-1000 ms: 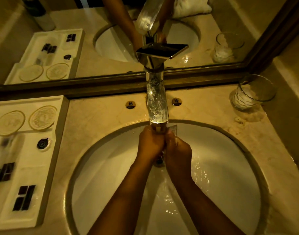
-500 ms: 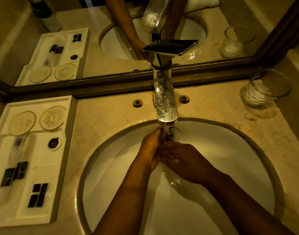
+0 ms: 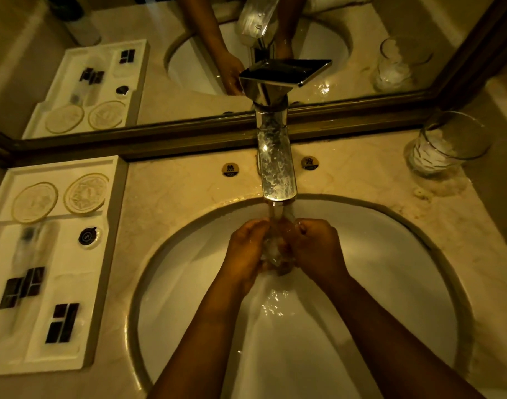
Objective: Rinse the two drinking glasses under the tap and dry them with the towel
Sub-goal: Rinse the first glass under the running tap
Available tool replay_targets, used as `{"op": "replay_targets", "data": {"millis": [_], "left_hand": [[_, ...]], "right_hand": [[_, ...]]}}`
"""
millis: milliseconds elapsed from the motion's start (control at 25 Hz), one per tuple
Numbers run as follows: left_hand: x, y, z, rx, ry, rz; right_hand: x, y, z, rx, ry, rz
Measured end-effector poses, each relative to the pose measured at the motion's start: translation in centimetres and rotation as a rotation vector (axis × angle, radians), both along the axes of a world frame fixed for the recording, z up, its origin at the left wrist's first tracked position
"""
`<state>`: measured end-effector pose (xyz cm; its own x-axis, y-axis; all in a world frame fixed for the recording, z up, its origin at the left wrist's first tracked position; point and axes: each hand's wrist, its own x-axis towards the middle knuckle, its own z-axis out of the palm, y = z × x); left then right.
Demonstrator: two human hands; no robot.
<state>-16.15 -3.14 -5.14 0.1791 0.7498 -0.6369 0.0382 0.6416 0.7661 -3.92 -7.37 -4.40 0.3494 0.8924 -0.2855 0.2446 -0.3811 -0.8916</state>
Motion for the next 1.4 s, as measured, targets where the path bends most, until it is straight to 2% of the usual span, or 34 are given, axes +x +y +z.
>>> {"op": "replay_targets", "data": {"millis": [80,160,240,320,400,480,560,680,760,880,960,1040,1120,1200,1280,1320,1400], "left_hand": [[-0.7,-0.1,0.1,-0.218,-0.039,-0.125],[-0.7,-0.1,-0.2,-0.357,-0.132,-0.117],[-0.3,-0.1,-0.8,-0.364,-0.256,0.044],[0.1,-0.2,-1.5,-0.299,-0.396,0.225],[0.2,-0.6,-2.5,-0.248,-0.494,0.274],[-0.2,-1.4,-3.1,-0.222,-0.56,0.227],[-0.6,-2.3,-3.3,-0.162,-0.415,0.129],[-0.6,-3.5,-3.0,-0.036,-0.055,-0.005],[0.1,-4.4,-3.2,-0.149,0.023,0.045],[1.0,-6.0,-2.2,-0.452,-0.098,0.04],[1.3,-7.1,-1.6,-0.573,-0.209,-0.001],[1.5,-7.7,-1.2,-0.6,-0.322,-0.022],[1.6,-8.2,-0.7,-0.59,-0.406,-0.04],[2.2,-8.4,0.0,-0.534,-0.411,-0.051],[3.1,-7.9,0.5,-0.365,-0.357,-0.03],[3.6,-7.5,0.9,-0.252,-0.312,-0.029],[5.2,-6.3,2.1,-0.017,-0.149,-0.078]], "right_hand": [[0.3,0.2,0.3,-0.048,-0.252,0.221],[0.2,0.2,0.8,-0.042,-0.448,0.405],[-0.2,-0.3,1.2,0.106,-0.415,0.352],[-0.7,-1.1,0.3,0.225,-0.382,0.196],[-0.7,-2.1,-0.9,0.196,-0.384,0.14],[-0.3,-2.7,-1.1,0.082,-0.233,0.214],[0.5,-3.2,-1.0,0.035,-0.174,0.315],[1.1,-3.9,-0.3,-0.017,-0.351,0.337],[1.2,-4.3,0.6,-0.225,-0.495,0.316],[1.7,-4.7,1.6,-0.544,-0.541,0.323],[1.5,-5.3,1.9,-0.58,-0.495,0.292],[1.4,-6.0,2.4,-0.596,-0.457,0.244],[1.5,-6.6,2.8,-0.632,-0.428,0.224],[2.3,-7.1,3.4,-0.593,-0.303,0.208],[3.6,-7.4,4.7,-0.486,-0.152,0.223],[4.5,-7.4,5.5,-0.42,-0.141,0.235],[6.9,-7.2,7.0,-0.296,-0.249,0.185]]}}
